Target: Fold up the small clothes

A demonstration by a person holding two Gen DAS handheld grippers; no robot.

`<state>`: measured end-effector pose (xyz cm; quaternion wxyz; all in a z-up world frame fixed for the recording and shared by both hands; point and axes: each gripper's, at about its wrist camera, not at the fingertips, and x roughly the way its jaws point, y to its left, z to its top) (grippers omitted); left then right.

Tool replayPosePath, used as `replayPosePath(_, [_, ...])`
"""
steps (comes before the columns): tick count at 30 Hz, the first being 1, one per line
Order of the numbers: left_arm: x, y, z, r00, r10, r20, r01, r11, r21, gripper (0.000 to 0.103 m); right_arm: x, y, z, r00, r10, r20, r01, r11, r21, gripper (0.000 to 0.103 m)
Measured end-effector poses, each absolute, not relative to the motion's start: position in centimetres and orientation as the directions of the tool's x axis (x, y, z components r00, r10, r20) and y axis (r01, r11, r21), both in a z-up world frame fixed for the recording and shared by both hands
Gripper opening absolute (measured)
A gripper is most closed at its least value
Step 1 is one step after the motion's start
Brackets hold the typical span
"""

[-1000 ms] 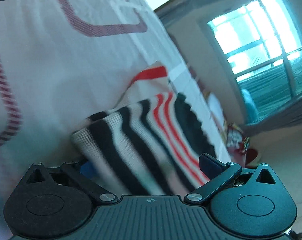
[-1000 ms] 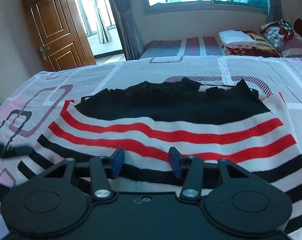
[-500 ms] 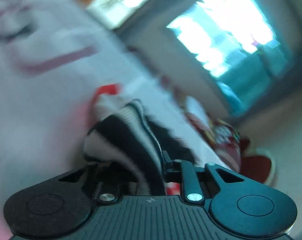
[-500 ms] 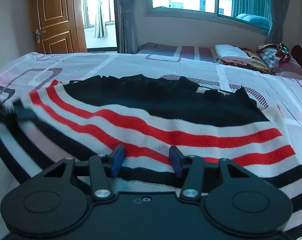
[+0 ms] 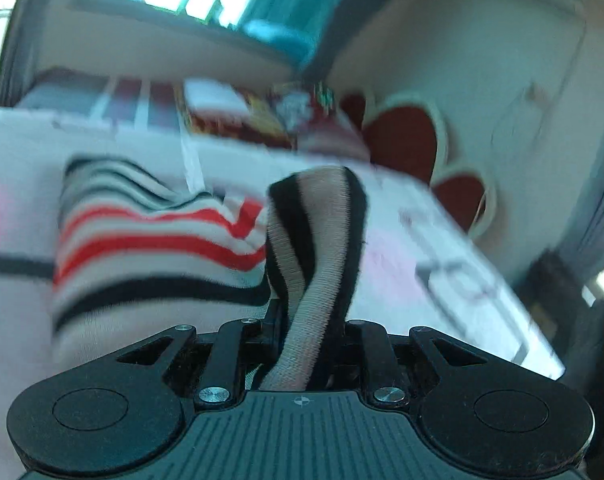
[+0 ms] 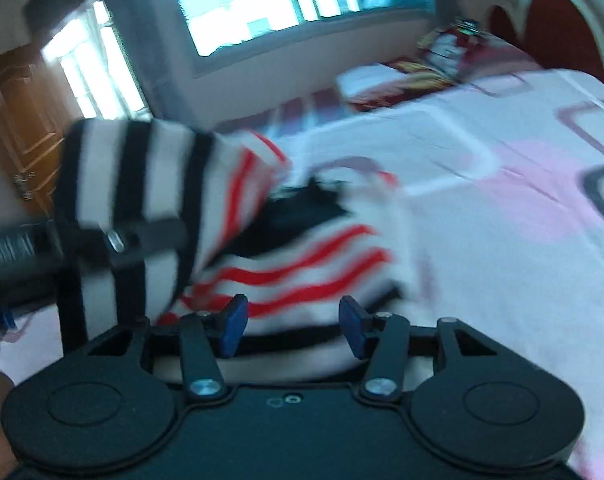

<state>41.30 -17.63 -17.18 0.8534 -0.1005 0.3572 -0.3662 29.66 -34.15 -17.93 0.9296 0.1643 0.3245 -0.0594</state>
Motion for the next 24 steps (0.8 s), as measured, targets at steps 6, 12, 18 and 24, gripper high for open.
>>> replayPosePath(6, [39.8,-18.2,-15.9,0.466,-0.66,-0.589,0.566,0.734,-0.375,0.073,26.8,-36.3,-18.6,0.752,0.017,-0.659,0.218,0.937,0.273,0.05])
replayPosePath(12, [36.8,-15.8,-11.7,0.512,-0.688,-0.515,0.579,0.719,-0.385,0.094,24.7,-37.8,-16.6,0.754,0.011,-0.656,0.23,0.932,0.279,0.053])
replayPosePath(18, [40.2,-9.5,-12.4,0.644,-0.499,-0.58,0.366,0.867,-0.339,0.094,23.4,-38.4,-14.6,0.779,0.016,-0.627,0.233,0.921,0.313,0.063])
replayPosePath(24, [41.7,-8.5,-17.3,0.576,-0.431,-0.695,0.323,0.901,-0.291,0.094,23.2,-37.6,-13.2,0.805,0.121,-0.581,0.169,0.892,0.42,0.07])
